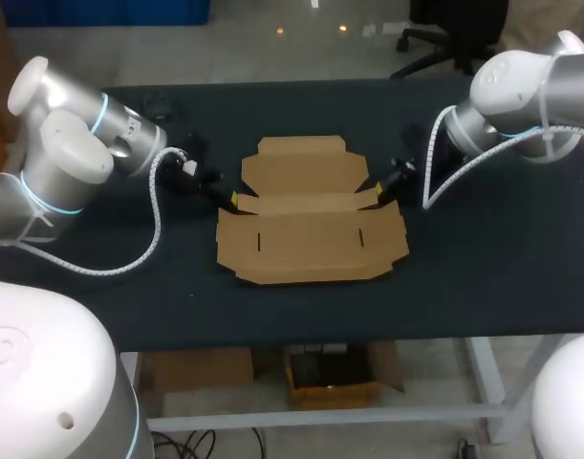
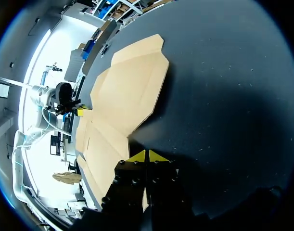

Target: Assemble the packaging by folding the flat box into shape, placing the metal phone stand inside, and closing the box properly

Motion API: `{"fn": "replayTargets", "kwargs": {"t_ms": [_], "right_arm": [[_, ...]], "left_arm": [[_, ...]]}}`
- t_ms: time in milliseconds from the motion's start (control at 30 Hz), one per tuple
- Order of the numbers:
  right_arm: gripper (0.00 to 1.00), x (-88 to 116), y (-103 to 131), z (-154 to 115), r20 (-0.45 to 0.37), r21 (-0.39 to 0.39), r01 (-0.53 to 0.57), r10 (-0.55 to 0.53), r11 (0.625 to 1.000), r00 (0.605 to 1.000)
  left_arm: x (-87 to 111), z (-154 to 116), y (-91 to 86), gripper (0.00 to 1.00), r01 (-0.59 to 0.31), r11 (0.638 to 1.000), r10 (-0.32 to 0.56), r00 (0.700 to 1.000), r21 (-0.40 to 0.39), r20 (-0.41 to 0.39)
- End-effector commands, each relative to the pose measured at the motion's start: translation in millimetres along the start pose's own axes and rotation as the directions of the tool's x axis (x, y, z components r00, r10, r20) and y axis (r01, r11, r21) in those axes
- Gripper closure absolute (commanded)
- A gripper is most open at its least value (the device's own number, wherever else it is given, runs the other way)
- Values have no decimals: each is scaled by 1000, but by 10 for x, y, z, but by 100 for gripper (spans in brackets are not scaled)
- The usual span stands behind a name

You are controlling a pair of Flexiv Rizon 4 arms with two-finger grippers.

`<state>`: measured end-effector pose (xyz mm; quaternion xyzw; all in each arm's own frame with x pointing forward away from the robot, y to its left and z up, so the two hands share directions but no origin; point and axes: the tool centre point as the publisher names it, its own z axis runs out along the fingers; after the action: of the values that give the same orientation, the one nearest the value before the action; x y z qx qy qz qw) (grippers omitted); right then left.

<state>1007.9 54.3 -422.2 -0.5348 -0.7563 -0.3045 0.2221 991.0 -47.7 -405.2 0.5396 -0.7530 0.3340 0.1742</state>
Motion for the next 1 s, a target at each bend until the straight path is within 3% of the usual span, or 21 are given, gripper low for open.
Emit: {"fn": "replayTargets", "kwargs": {"t_ms": [33,400,1000], "right_arm": [[100,11,-4,9,0,1,0,0,1000,1000],[100,28,-20,31,5,5,-4,4,1000,1000],[100,96,-41,52,21,-3,-5,5,1000,1000]], "left_arm": [[-10,18,4,100,6,1000,-6,1000,-4,5],[-51,50,20,100,31,999,-31,999,-8,15],[137,48,49,100,5,1000,-7,998,23,70]]}}
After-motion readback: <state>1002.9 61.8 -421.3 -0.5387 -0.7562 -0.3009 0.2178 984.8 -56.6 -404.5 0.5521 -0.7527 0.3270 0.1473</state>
